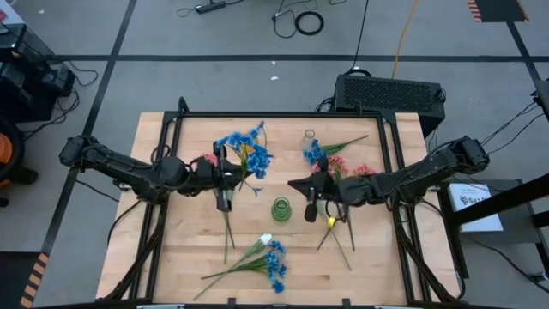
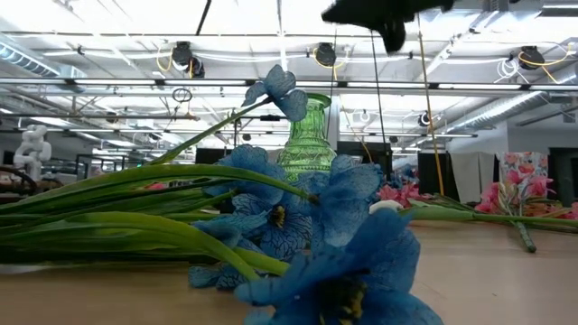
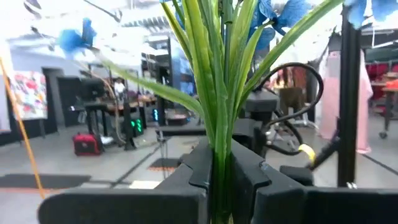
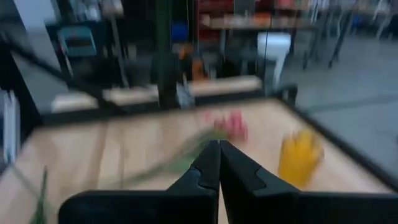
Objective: Sort flowers into vase by color
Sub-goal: Put the top left blue flowers into the yellow vase
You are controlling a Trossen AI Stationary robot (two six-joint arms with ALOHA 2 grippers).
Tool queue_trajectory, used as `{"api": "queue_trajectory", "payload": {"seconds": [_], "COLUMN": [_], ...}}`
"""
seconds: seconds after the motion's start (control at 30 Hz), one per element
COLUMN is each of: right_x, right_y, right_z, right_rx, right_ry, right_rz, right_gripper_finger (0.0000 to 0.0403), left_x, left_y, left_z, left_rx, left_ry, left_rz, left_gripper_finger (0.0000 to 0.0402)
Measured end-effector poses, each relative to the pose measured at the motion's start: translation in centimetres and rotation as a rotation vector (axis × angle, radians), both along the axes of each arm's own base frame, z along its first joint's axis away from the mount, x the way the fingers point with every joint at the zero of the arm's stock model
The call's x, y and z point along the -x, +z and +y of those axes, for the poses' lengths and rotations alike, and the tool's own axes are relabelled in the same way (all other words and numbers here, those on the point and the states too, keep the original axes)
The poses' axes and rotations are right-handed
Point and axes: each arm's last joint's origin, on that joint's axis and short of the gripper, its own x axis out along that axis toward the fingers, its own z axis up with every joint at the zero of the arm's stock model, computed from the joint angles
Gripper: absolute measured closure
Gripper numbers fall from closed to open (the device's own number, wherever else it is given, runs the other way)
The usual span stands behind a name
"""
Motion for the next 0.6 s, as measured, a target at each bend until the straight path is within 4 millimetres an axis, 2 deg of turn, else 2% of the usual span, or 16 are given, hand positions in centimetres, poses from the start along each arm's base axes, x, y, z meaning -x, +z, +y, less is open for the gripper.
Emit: {"api": "queue_trajectory", "payload": {"seconds": [0.1,0.4,0.6], "right_x": [-0.03,0.02,0.01], "right_y": [0.45,0.25,0.26], "right_z": [0.04,0.47,0.50], "right_rx": [-0.011,-0.035,-0.073], "right_ry": [0.003,0.017,0.020], "right_rz": [-0.045,-0.037,-0.048], "right_gripper_finger": [0.0403,0.0401,0.0378], "left_x": [-0.01,0.03,0.05], "left_y": [0.09,-0.17,-0.29], "left_z": [0.05,-0.65,-0.91], "left_rx": [-0.009,-0.021,-0.025], "left_ry": [-0.032,-0.083,-0.097], "left_rz": [-0.011,0.015,0.028], "left_gripper_finger": [0.0372,0.0372,0.0372]}}
